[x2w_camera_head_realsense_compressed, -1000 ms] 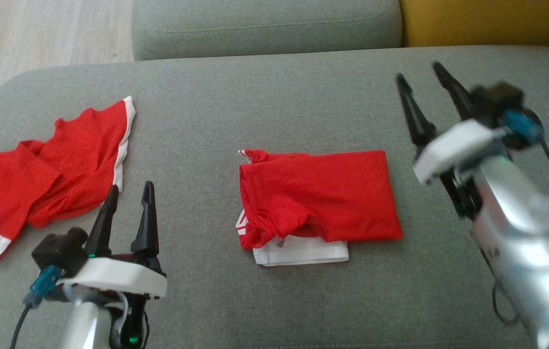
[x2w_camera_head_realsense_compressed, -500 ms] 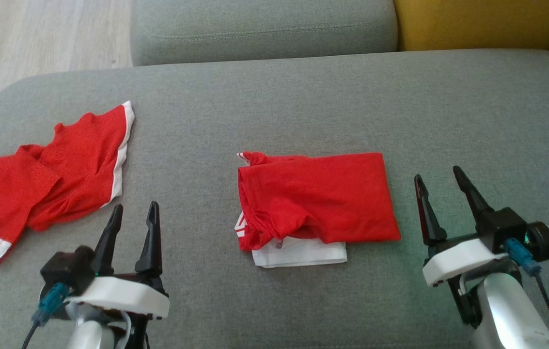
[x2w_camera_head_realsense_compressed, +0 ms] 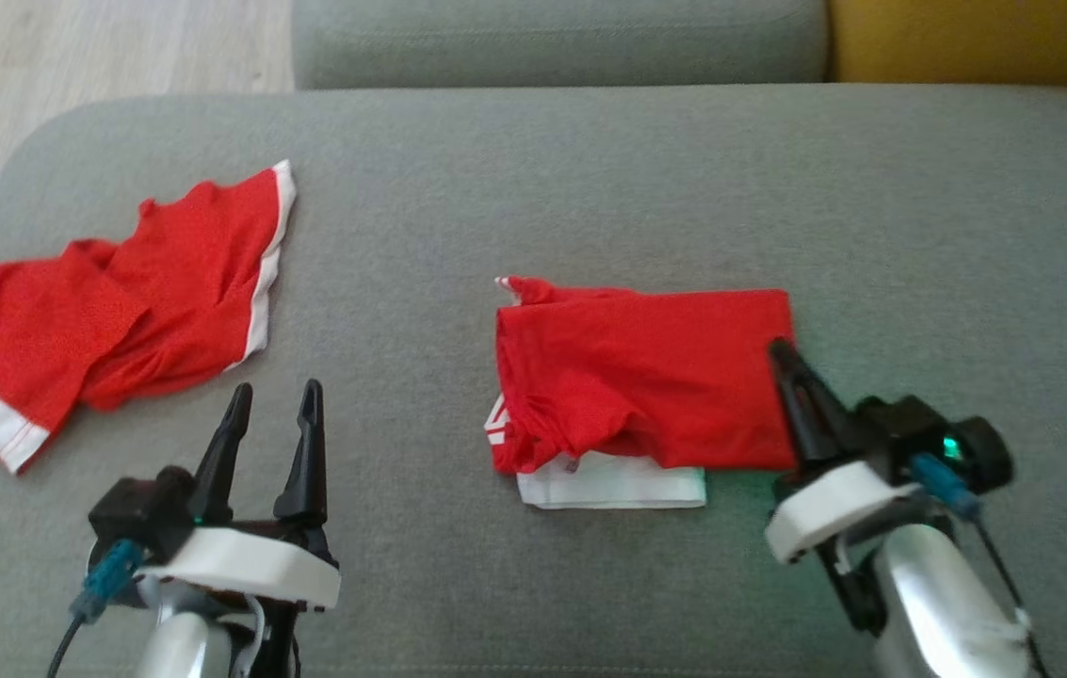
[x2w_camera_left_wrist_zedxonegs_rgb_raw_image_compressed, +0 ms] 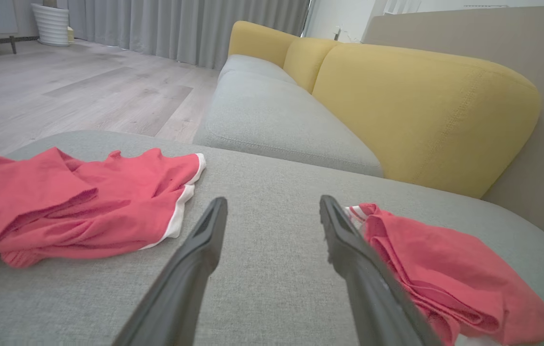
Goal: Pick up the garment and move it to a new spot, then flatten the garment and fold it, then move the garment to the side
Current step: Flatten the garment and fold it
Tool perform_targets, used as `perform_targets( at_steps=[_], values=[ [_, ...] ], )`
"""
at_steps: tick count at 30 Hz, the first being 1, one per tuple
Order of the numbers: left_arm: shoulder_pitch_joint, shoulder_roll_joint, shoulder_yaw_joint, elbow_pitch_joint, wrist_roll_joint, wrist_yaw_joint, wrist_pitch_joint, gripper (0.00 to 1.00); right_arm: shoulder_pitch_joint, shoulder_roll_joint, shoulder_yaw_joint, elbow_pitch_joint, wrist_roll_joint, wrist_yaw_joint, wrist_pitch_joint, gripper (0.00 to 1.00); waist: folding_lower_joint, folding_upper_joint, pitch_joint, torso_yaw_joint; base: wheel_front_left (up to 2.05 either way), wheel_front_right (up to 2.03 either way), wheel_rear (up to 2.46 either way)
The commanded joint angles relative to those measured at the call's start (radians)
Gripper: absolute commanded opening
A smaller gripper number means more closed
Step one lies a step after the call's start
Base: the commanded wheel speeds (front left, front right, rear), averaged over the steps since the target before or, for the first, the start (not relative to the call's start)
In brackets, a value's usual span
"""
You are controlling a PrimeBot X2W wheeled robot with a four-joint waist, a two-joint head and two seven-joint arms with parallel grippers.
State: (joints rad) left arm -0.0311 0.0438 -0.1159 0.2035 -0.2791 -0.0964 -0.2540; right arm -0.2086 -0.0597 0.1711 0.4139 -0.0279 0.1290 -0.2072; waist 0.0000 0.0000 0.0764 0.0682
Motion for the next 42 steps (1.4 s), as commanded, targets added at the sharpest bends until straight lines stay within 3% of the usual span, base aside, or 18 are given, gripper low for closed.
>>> perform_targets(
  at_steps=[1, 11, 21, 25, 36, 42],
  values=[
    [-0.055, 0.006, 0.028, -0.028, -0.011, 0.004, -0.008, 1.0, -0.058, 0.009, 0.048, -0.008, 0.019, 0.002, 0.013, 0.0, 0.0, 0.0, 0.021, 0.021, 0.0, 0.0, 0.0],
    [-0.085, 0.006, 0.025, -0.018, -0.017, -0.002, -0.008, 1.0, -0.118, 0.009, 0.247, 0.194, 0.145, 0.002, 0.092, 0.0, 0.0, 0.0, 0.058, 0.085, 0.0, 0.0, 0.0],
    [-0.094, 0.006, 0.021, -0.012, -0.025, -0.004, -0.008, 1.0, -0.193, 0.009, 0.456, 0.251, 0.293, 0.002, 0.065, 0.0, 0.0, 0.0, 0.066, 0.105, 0.0, 0.0, 0.0],
    [-0.093, 0.006, 0.022, -0.014, -0.031, -0.001, -0.008, 1.0, -0.224, 0.009, 0.453, 0.26, 0.316, 0.002, 0.046, 0.0, 0.0, 0.0, 0.067, 0.105, 0.0, 0.0, 0.0],
    [-0.1, 0.006, 0.017, -0.014, -0.038, -0.001, -0.008, 1.0, -0.307, 0.009, 0.204, 0.415, 0.163, 0.002, 0.013, 0.0, 0.0, 0.0, 0.075, 0.099, 0.0, 0.0, 0.0],
    [-0.107, 0.006, 0.009, -0.014, -0.042, 0.0, -0.008, 1.0, -0.317, 0.009, 0.187, 0.503, 0.157, 0.002, 0.031, 0.0, 0.0, 0.0, 0.085, 0.099, 0.0, 0.0, 0.0]
  ],
)
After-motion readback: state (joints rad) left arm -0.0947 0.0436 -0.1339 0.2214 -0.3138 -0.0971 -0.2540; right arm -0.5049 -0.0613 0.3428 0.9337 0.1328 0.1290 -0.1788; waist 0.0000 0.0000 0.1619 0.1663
